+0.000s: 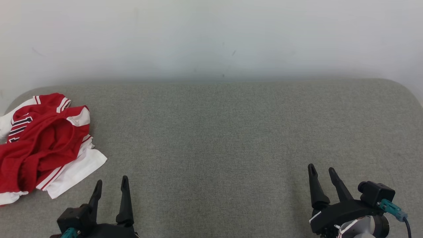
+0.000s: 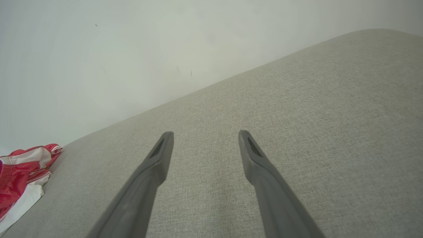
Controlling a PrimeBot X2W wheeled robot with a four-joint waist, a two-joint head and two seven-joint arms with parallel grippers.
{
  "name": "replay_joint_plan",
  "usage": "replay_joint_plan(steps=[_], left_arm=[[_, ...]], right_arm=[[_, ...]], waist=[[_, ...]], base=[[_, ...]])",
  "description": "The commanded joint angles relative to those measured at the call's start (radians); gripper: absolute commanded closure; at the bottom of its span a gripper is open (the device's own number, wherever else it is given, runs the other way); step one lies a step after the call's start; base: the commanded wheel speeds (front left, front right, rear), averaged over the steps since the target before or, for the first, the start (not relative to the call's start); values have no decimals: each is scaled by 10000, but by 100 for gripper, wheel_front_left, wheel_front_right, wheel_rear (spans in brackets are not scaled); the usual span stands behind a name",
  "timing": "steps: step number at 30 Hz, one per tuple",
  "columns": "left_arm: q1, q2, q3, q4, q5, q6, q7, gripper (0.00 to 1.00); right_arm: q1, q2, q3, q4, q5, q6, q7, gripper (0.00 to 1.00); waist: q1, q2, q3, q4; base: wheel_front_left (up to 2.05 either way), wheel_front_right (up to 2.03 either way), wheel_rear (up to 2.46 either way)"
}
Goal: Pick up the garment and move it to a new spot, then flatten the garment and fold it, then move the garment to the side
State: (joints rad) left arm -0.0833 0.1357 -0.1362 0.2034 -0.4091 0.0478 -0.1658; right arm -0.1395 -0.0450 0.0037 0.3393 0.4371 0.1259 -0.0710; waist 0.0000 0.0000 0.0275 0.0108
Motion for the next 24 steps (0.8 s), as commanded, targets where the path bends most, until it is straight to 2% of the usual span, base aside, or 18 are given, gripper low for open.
replay_joint_plan(steps=[1,13,24], left_arm=[[-102,94,-50,-143,313,49,-96,0],[-68,60,4,9,1107,111,-378,0],[62,-177,232,-11,1672,-196,-607,0]], right_arm=[[-119,-58,21,-97,-289,61,-73,0],[-189,-63,93,-50,-1316,66,-216,0],[-259,-68,240,87,-1927,57,-391,0]], waist=[[0,0,10,-4],[0,0,94,-30],[0,0,108,-37]], base=[[0,0,0],[0,0,0],[0,0,0]])
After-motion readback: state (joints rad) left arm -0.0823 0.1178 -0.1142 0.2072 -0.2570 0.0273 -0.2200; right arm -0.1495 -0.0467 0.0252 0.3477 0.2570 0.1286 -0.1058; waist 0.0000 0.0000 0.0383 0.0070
